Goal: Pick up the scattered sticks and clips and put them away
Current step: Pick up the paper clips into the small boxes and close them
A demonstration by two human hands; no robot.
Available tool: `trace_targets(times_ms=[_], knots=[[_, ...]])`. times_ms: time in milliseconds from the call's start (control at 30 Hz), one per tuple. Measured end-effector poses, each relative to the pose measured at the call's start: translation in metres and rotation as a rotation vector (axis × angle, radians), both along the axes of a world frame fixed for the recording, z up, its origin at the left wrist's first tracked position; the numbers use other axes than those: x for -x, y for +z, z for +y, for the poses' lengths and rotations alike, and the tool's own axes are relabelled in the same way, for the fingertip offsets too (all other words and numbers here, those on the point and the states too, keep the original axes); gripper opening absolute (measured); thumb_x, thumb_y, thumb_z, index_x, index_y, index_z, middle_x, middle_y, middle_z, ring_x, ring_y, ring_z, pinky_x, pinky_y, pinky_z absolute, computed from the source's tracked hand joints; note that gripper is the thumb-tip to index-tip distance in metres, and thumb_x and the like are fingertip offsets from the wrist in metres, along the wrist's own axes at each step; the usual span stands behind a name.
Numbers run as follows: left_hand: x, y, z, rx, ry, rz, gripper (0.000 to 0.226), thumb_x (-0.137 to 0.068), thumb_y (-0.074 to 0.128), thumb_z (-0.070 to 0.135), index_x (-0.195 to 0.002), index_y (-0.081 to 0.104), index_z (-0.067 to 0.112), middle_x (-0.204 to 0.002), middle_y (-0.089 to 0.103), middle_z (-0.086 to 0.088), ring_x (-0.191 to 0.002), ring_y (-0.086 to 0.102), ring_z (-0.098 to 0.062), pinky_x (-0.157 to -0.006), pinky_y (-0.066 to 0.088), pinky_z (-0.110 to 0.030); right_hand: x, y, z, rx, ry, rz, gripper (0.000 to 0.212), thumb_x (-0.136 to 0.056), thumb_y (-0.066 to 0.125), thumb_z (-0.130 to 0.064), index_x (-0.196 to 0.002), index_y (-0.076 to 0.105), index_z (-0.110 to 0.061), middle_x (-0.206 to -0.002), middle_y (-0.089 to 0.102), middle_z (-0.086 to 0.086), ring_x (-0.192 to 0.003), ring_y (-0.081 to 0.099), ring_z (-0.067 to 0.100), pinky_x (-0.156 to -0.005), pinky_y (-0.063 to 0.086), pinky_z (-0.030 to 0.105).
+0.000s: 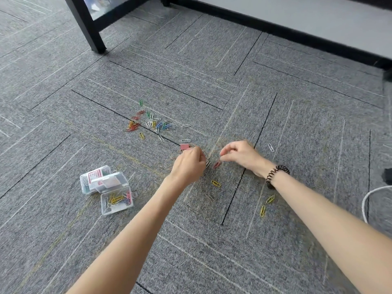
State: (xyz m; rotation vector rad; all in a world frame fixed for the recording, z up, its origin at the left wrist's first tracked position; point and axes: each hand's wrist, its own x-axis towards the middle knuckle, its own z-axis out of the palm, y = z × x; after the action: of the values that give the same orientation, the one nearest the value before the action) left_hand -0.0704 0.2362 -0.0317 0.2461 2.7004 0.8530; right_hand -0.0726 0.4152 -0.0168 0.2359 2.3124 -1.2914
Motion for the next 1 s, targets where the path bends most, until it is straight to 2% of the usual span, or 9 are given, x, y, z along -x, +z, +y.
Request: trace_targets(times_ms=[67,100,167,200,433,533,667,800,1000], knots=[[-0.001,-0.002,0.003,0.045,0.002,0.040,0.010,-0.093,0.049,0.014,-0.092,0.057,0.008,-0.095,0.062,-0.007,-0.078,0.058,-0.020,-0.073,0.053,-0.037,-0.003,-0.001,-0.004,-0.173,0.122,0.045,0.019,-0.077,0.075,-0.020,-0.092,0.064,-0.016,-0.079,0.057,-0.006,-0.065,0.050,0.007,-0.065,0.040,0.021],[-0.001,-0.003,0.004,0.047,0.013,0.048,0.008,-0.091,0.054,0.016,-0.092,0.058,0.009,-0.095,0.062,-0.005,-0.078,0.058,-0.018,-0.072,0.052,-0.034,-0.004,-0.003,-0.006,-0.238,0.146,0.070,0.021,-0.075,0.077,-0.022,-0.092,0.065,-0.018,-0.094,0.062,-0.006,-0.083,0.058,0.009,-0.077,0.043,0.025],[-0.002,-0.005,0.006,0.047,0.032,0.052,0.014,-0.088,0.065,0.023,-0.091,0.058,0.012,-0.095,0.060,-0.003,-0.080,0.056,-0.016,-0.071,0.049,-0.031,-0.005,-0.007,-0.011,-0.320,0.166,0.119,0.023,-0.073,0.079,-0.025,-0.091,0.066,-0.022,-0.120,0.062,-0.002,-0.113,0.058,0.017,-0.097,0.042,0.034],[-0.002,-0.006,0.006,0.052,0.037,0.051,0.018,-0.086,0.068,0.027,-0.090,0.058,0.013,-0.095,0.059,-0.002,-0.081,0.055,-0.016,-0.071,0.047,-0.030,-0.005,-0.008,-0.013,-0.348,0.176,0.135,0.022,-0.073,0.079,-0.027,-0.090,0.065,-0.024,-0.121,0.062,0.000,-0.114,0.057,0.019,-0.098,0.043,0.038],[-0.002,-0.010,0.005,0.101,-0.028,0.074,0.022,-0.089,0.065,0.030,-0.090,0.057,0.010,-0.094,0.061,-0.006,-0.087,0.059,-0.022,-0.077,0.049,-0.035,-0.006,-0.010,-0.014,-0.450,0.279,0.197,0.011,-0.082,0.071,-0.030,-0.085,0.062,-0.025,-0.099,0.067,-0.002,-0.097,0.063,0.018,-0.090,0.050,0.041],[0.001,-0.009,0.007,0.137,-0.062,0.055,0.021,-0.093,0.060,0.028,-0.095,0.059,0.007,-0.096,0.063,-0.008,-0.090,0.060,-0.025,-0.080,0.050,-0.039,-0.009,-0.010,-0.011,-0.448,0.289,0.187,0.011,-0.087,0.066,-0.030,-0.088,0.059,-0.022,-0.074,0.053,-0.011,-0.072,0.054,0.011,-0.074,0.047,0.031],[-0.001,-0.005,-0.002,0.116,-0.026,0.047,0.020,-0.096,0.054,0.028,-0.096,0.056,0.008,-0.094,0.064,-0.006,-0.084,0.061,-0.023,-0.077,0.051,-0.039,-0.012,-0.007,-0.014,-0.363,0.225,0.189,0.011,-0.087,0.066,-0.031,-0.088,0.058,-0.022,-0.059,0.048,-0.010,-0.050,0.040,0.006,-0.054,0.035,0.017],[-0.010,0.001,-0.032,0.094,0.062,0.060,0.021,-0.095,0.052,0.034,-0.104,0.054,0.015,-0.092,0.066,0.000,-0.084,0.063,-0.023,-0.075,0.049,-0.038,-0.016,-0.001,-0.040,-0.316,0.257,0.235,0.012,-0.086,0.067,-0.033,-0.087,0.058,-0.023,-0.056,0.049,-0.008,-0.045,0.036,0.003,-0.048,0.029,0.013],[-0.052,0.019,-0.088,0.077,0.172,0.139,0.017,-0.093,0.057,0.039,-0.090,0.054,0.022,-0.068,0.048,0.010,-0.063,0.045,-0.013,-0.054,0.028,-0.031,-0.031,0.005,-0.110,-0.265,0.415,0.314,0.010,-0.089,0.063,-0.032,-0.091,0.058,-0.024,-0.062,0.053,-0.008,-0.048,0.040,0.007,-0.047,0.031,0.017]])
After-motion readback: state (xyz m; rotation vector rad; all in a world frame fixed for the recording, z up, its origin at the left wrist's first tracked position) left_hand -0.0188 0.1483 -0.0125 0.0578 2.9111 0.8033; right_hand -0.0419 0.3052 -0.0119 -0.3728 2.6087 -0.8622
